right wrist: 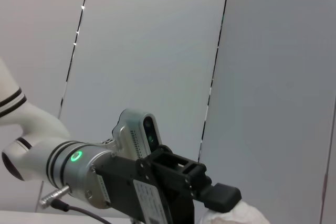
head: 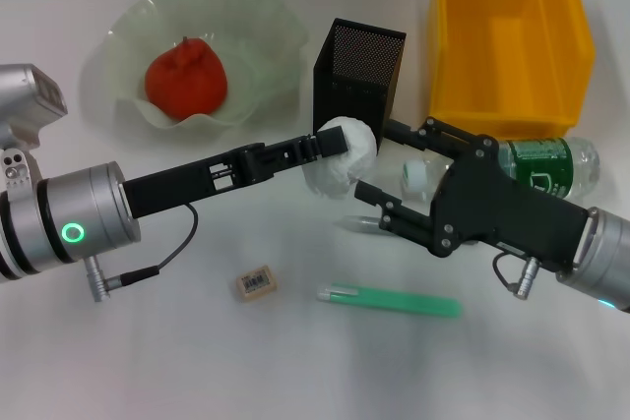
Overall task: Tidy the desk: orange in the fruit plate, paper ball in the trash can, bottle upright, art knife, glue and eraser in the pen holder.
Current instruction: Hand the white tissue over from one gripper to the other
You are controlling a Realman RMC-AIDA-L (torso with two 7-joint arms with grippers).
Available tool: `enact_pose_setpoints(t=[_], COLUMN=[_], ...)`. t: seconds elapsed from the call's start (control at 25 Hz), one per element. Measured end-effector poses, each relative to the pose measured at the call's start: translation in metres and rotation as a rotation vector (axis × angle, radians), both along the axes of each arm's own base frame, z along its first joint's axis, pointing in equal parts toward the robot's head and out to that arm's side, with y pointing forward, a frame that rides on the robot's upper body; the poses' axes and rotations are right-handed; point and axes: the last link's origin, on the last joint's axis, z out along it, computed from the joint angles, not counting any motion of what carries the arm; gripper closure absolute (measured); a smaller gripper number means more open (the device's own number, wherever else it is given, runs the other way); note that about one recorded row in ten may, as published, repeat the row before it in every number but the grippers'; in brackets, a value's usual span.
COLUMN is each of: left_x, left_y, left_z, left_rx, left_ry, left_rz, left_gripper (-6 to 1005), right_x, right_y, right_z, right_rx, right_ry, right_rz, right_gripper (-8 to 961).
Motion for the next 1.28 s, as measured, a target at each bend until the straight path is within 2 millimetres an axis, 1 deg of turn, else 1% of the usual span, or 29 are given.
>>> enact_pose_setpoints(t=[0.4,0.52,1.28], left_x=[0.0035,0.0034,0.0021], left_y=[-0.0006,-0.0012,-0.0024], left_z=[-0.001,-0.0015,-0.0012], left_rx=[-0.009,-0.01,0.0], left_ry=[-0.001,-0.002,0.0], left_rz=[-0.023,-0.024,-0.029], left_gripper=[524,524,526], right_x=[-0.0081,-0.0107,-0.0108], right_y=[0.0056,0.0062,0.0056], right_z=[-0.0027,-0.0043,-0.005], right_rx=[0.017,0.007,-0.005], right_ry=[-0.006,-0.006,-0.006], right_rz=[0.033,0.044,0.042], right_gripper=[321,334,415])
